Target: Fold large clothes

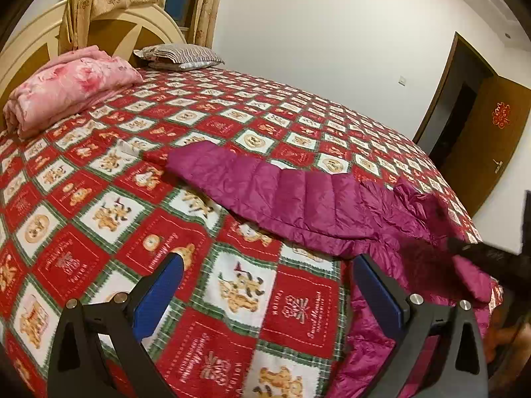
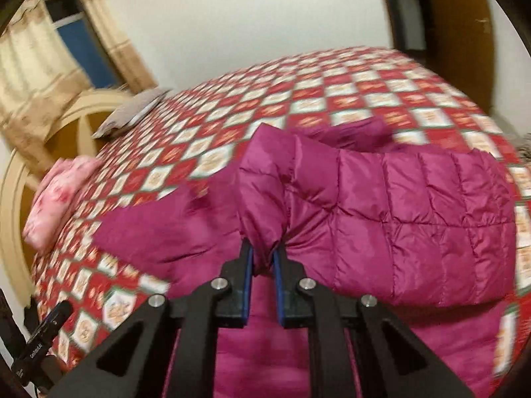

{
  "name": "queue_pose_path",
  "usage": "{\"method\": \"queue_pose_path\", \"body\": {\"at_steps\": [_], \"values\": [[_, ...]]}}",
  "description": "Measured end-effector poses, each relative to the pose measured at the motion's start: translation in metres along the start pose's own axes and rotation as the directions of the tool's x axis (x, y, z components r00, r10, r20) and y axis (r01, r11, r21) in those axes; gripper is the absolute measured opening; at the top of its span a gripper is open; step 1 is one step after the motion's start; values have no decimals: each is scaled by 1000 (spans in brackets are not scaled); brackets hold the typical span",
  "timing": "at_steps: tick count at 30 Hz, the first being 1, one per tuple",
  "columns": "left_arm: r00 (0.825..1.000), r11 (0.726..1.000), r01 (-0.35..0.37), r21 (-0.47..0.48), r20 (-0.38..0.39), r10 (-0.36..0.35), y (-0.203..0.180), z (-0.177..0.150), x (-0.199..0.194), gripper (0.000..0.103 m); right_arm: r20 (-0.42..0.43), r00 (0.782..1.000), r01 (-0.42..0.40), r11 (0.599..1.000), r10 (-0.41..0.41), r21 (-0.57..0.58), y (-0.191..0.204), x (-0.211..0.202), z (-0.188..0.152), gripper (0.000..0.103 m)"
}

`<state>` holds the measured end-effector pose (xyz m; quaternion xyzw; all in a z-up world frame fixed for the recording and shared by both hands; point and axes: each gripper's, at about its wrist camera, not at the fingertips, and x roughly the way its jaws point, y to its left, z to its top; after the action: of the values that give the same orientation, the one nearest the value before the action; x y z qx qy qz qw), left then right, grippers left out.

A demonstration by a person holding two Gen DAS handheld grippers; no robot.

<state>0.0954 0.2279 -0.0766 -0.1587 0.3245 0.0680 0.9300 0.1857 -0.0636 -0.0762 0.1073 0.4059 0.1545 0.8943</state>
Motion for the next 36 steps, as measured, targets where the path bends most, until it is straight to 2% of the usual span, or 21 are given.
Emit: {"method": "queue_pose_path", "body": {"at_steps": [5,6,8,9,10,13,14,15,16,18,19,22,25,27,30,32,34,35,36], "values": [[1000,1000,-18,1,-4,18,10,4,2,102,-69,997,-45,998,42,-39,26,43,-24,15],[1000,1000,-24,0,-10,24,11,4,4,102,-77,996,-47,998,43,-47,24,46,-26,20],[999,999,-35,0,-23,35,11,4,8,102,-116,990,-87,996,83,-32,24,51,-31,41],[999,999,-35,3,-25,35,11,4,10,102,-126,985,-120,993,118,-14,20,51,-28,65],[999,999,-37,11,-25,37,9,3,10,102,-109,982,-152,988,151,1,18,42,-26,72],[998,998,-59,36,-23,60,7,4,13,102,-10,980,-201,979,201,-30,12,6,-17,72],[998,997,-65,37,-24,66,7,4,15,102,30,982,-186,981,188,-50,8,-6,-14,70],[997,997,-74,30,-26,75,8,6,19,102,56,986,-154,986,158,-64,4,-13,-11,61],[996,996,-83,19,-28,83,10,8,22,102,73,993,-87,993,93,-77,-3,-18,-8,45],[994,994,-105,-18,-36,105,17,14,32,102,64,998,29,997,-24,-77,-15,-12,-3,33],[993,993,-114,-36,-47,112,21,16,39,102,48,998,46,997,-43,-60,-23,-5,-4,33],[986,985,-153,-81,-84,146,33,23,60,102,-31,999,20,1000,-21,-24,-31,24,-15,33],[972,971,-227,-72,-79,221,42,33,77,102,-93,995,-41,999,39,-18,-21,54,-28,33],[964,963,-261,-70,-71,256,48,40,85,102,-141,989,-36,999,35,-6,-20,74,-37,33],[957,953,-285,-101,-76,278,58,51,102,102,-110,993,-30,1000,29,-7,-25,77,-41,32],[954,942,-296,-156,-86,286,69,60,115,102,-112,993,-29,999,27,-13,-24,72,-38,33],[959,929,-282,-238,-98,266,81,67,130,102,-114,993,-43,999,42,-9,-22,62,-34,40],[963,922,-268,-279,-112,246,87,70,138,102,-96,994,-60,998,60,2,-23,54,-31,42],[967,910,-249,-332,-129,218,95,73,149,102,-47,996,-79,997,79,9,-23,36,-29,49]]}}
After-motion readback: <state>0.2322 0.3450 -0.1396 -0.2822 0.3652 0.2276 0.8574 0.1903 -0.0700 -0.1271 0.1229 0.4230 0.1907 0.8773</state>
